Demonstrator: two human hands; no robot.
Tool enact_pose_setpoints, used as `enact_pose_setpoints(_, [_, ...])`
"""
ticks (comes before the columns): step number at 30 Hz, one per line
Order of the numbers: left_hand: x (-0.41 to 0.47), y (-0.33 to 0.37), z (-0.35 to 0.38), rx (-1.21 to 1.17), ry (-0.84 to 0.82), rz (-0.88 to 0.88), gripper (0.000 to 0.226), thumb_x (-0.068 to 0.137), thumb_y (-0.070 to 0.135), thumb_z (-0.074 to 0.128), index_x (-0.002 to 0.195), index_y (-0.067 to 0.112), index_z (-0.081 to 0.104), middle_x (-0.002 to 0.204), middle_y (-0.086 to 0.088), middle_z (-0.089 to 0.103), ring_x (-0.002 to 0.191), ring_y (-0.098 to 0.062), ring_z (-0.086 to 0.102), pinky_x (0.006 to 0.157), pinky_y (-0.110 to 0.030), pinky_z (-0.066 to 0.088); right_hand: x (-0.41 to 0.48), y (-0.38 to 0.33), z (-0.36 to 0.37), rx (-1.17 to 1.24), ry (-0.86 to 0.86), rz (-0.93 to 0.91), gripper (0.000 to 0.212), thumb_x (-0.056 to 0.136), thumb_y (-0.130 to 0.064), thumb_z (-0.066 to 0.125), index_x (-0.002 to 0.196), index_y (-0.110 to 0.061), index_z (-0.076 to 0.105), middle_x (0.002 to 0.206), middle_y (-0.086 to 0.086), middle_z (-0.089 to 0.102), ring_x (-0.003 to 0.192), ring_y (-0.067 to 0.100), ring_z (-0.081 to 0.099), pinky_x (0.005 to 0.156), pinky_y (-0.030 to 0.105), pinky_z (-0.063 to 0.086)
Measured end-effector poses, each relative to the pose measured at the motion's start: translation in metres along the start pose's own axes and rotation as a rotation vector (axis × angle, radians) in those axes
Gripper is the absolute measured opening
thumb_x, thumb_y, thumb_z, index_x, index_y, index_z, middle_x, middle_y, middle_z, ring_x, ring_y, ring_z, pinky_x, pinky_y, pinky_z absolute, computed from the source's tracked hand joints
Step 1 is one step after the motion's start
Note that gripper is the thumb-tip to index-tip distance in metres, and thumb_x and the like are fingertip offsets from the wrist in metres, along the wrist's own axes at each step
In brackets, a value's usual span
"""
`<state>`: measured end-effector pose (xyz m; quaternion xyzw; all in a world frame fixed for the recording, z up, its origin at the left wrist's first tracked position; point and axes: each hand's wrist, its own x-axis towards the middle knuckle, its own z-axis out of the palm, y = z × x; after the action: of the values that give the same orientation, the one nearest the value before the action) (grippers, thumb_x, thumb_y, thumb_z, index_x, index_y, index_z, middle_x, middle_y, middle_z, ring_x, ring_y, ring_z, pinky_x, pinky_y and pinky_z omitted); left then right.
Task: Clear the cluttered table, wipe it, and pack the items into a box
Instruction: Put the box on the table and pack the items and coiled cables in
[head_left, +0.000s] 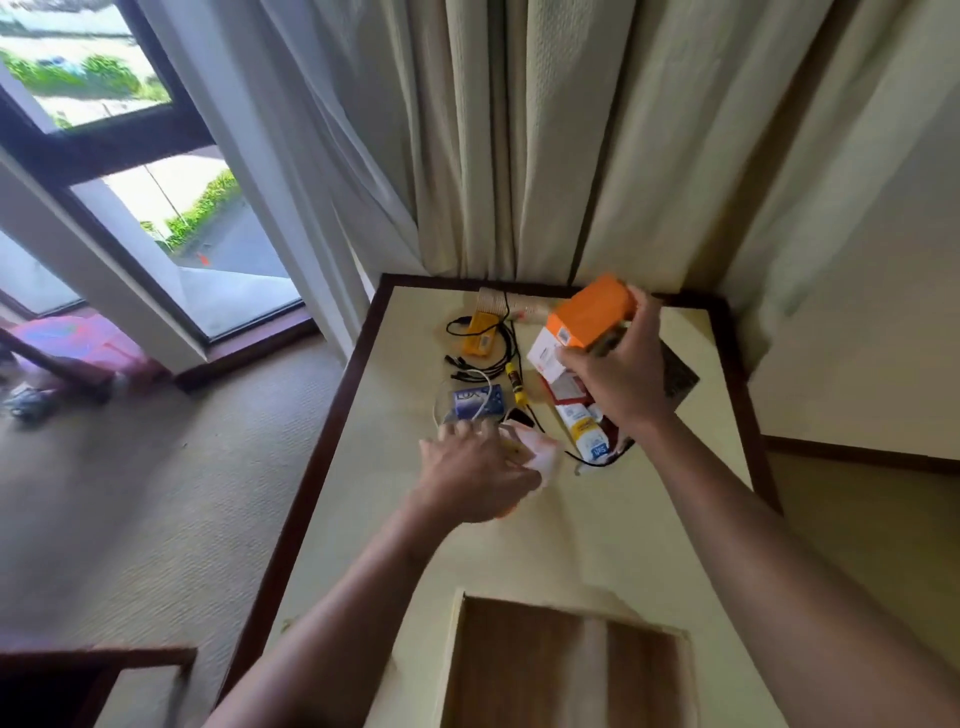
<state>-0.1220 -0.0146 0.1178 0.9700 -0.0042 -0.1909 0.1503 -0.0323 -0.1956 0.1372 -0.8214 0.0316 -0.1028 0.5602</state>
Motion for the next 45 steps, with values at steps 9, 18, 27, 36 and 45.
enact_pose_setpoints(9, [-0.151,-0.027,0.057,-0.735,-0.013,-0.165,0.113,0.066,0.077,0.062,0.158,0.054,0.000,0.133,0.006,0.037,0.122,-0.030,0.056,0.099,-0.054,0.055,-0.203,-0.012,-0.111,-0.002,-0.270,-0.060,0.096,0.070,-0.019,0.094,0.142,-0.033,0.033,0.134,-0.013,0.046,0.126,-0.010,0.042,0.092,-0.004,0.031])
enact_pose_setpoints(18, [-0.224,0.011,0.104,-0.324,0.207,-0.067,0.123,0.077,0.069,0.068,0.151,0.055,-0.029,0.109,0.002,0.031,0.095,-0.025,0.049,0.072,-0.037,0.052,-0.281,0.014,-0.140,-0.776,-0.893,-0.484,0.091,0.070,-0.042,0.071,0.149,-0.047,0.024,0.149,-0.011,0.029,0.140,0.018,0.032,0.117,0.040,0.035])
enact_pose_setpoints(27, [-0.203,0.011,0.126,0.116,0.082,-0.089,0.124,0.077,0.076,0.060,0.162,0.022,-0.012,0.135,-0.017,0.047,0.115,-0.032,0.051,0.090,-0.039,0.050,-0.286,0.035,-0.109,-1.242,-1.120,-0.893,0.091,0.065,-0.021,0.085,0.143,-0.027,0.040,0.145,0.009,0.043,0.137,0.040,0.037,0.097,0.055,0.049])
enact_pose_setpoints(36, [-0.175,0.021,0.142,0.418,-0.038,-0.058,0.126,0.074,0.082,0.058,0.161,0.007,0.005,0.117,-0.019,0.056,0.095,-0.030,0.057,0.078,-0.039,0.053,-0.284,0.067,-0.100,-1.352,-1.308,-1.081,0.071,0.077,-0.015,0.080,0.137,-0.025,0.044,0.151,0.012,0.042,0.134,0.039,0.042,0.103,0.061,0.045])
enact_pose_setpoints(45, [-0.161,0.024,0.157,0.659,-0.157,0.098,0.101,0.094,0.072,0.042,0.158,-0.002,0.019,0.126,-0.012,0.063,0.100,-0.026,0.069,0.075,-0.035,0.059,-0.285,0.071,-0.095,-0.836,-1.136,-0.321,0.063,0.087,0.003,0.060,0.142,-0.028,0.053,0.161,-0.006,0.035,0.146,0.019,0.035,0.115,0.036,0.040])
